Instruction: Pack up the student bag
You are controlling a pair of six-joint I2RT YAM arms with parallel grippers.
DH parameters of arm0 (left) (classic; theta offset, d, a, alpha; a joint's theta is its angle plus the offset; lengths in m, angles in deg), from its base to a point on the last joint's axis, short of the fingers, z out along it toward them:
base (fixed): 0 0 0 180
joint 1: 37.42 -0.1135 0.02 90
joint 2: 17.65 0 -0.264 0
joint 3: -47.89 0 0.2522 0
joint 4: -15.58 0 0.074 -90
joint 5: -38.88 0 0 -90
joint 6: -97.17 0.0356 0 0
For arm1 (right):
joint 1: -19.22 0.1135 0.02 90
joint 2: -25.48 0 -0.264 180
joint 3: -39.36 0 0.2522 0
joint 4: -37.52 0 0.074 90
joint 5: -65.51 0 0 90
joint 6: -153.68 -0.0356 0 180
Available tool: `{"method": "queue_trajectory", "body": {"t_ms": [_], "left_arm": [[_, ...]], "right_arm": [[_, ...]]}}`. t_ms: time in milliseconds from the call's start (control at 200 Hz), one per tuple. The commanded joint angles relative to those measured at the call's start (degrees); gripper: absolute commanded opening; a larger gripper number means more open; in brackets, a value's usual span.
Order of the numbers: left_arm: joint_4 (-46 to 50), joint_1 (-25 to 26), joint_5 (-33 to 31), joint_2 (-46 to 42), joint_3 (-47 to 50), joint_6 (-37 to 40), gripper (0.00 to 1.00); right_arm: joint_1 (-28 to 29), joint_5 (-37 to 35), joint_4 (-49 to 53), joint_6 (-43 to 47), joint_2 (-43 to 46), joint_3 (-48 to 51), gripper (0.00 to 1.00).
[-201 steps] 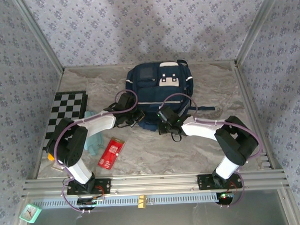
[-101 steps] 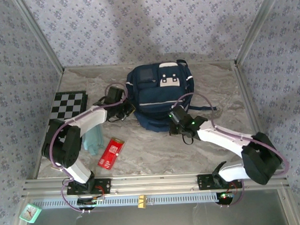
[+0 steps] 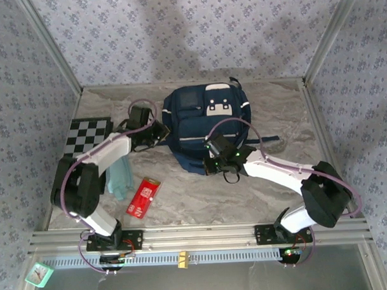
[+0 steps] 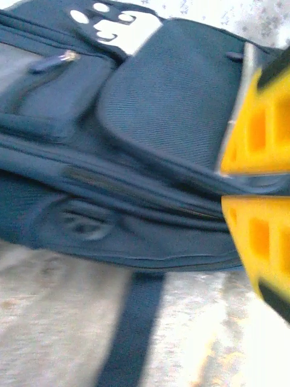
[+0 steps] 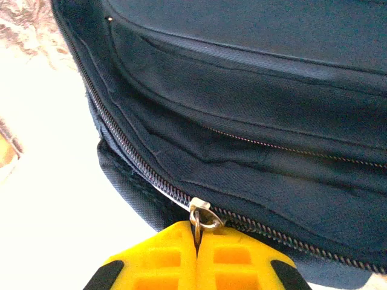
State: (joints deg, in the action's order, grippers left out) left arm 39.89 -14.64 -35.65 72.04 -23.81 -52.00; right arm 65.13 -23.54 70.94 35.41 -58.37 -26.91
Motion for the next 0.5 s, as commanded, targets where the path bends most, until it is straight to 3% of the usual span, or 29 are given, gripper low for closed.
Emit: {"method": "queue_trajectory", "body": {"t_ms": [0, 225, 410, 495], "left_arm": [[0.07, 4.29, -0.76, -7.05, 5.27, -6.07, 0.34], [-4.22, 14.4, -5.66, -7.28, 9.49, -17.64, 0.58], [-8.92, 15.71, -6.63, -0.37, 7.87, -23.47, 0.59], [-9.09, 16.16, -5.68, 3.48, 5.39, -24.61, 0.53]], "right_arm": [[0.32, 2.34, -1.09, -0.82, -0.95, -1.22, 0.0], [0.05, 0.83, -1.1, -1.74, -0.26, 1.23, 0.0], [0.58, -0.48, -1.46, -1.61, -0.33, 1.0, 0.0], [0.54, -0.98, -1.42, -1.44, -0.71, 0.77, 0.0]]}}
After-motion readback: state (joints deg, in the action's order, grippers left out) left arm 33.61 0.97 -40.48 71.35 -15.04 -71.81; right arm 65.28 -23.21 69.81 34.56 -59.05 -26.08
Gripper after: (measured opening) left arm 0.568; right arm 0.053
